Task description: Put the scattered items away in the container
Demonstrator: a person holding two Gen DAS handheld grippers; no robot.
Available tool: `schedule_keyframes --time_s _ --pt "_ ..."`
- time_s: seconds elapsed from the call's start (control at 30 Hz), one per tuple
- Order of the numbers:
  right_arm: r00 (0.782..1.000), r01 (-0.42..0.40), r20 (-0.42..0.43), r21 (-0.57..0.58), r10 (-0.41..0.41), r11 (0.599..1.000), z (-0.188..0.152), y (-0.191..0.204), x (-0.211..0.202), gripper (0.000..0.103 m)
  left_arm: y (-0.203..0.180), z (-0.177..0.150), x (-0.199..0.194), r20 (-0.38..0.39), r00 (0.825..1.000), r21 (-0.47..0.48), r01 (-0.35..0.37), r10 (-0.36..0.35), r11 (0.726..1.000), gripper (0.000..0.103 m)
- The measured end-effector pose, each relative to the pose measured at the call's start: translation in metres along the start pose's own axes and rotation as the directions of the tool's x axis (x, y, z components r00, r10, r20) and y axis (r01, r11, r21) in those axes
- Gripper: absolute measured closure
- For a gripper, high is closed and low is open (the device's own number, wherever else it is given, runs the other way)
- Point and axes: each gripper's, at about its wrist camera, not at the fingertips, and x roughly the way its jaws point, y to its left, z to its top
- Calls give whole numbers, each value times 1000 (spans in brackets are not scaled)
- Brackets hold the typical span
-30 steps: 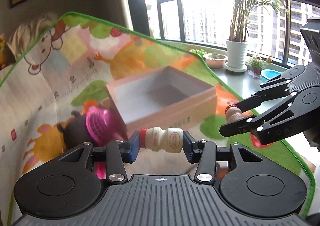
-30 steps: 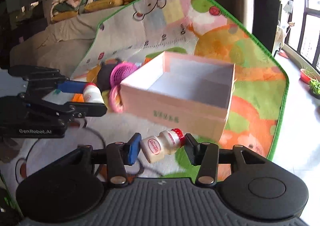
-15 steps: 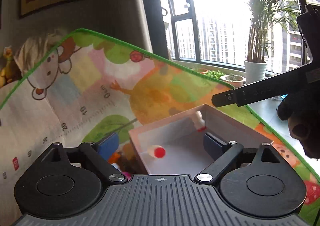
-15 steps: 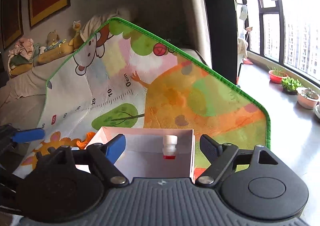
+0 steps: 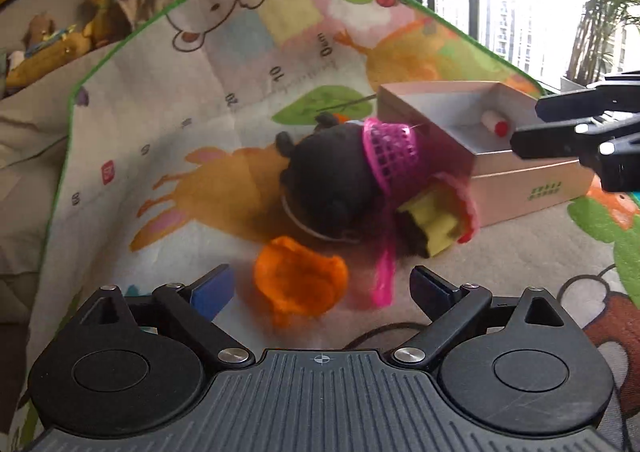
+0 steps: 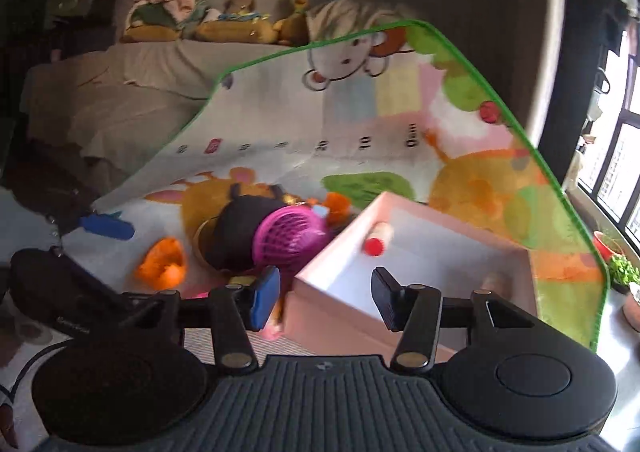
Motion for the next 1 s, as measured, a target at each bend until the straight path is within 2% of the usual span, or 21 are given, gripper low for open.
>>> schedule_keyframes --time_s 0.13,0.37,0.43,0.57,0.67,0.77,0.83,0.9,0.93,1.0 --pt "999 8 -48 -80 -12 997 -9 45 26 52 21 -11 -11 -8 999 -46 -43 43 998 5" --pt "990 100 -80 -144 -112 985 -19 80 60 52 36 -23 -26 6 1000 -104 -3 3 995 3" --pt "987 125 -81 -166 -140 978 -19 83 63 57 34 -22 -26 10 1000 -101 6 -5 995 3" --pt "990 91 -90 -199 -111 976 -22 76 43 58 29 -18 -20 22 1000 -96 25 -23 995 3" --pt "987 106 -86 -282 -135 954 -37 68 18 59 25 -15 -13 13 999 -90 42 -41 995 3" --pt "977 164 -68 -385 -205 908 -55 60 -5 60 18 -14 -8 7 999 -78 53 -53 996 3" --pt "964 211 -51 -448 -260 869 -66 55 -14 65 15 -13 -7 5 998 -74 59 -59 996 3" --pt "949 261 -28 -497 -315 828 -75 51 -17 64 12 -12 -6 0 998 -75 61 -61 995 3" --pt "947 264 -30 -492 -319 830 -77 48 -19 64 10 -12 -5 -4 998 -75 61 -62 995 3" --pt "961 224 -55 -425 -272 877 -75 42 -23 57 7 -11 -5 -12 998 -73 65 -66 995 3"
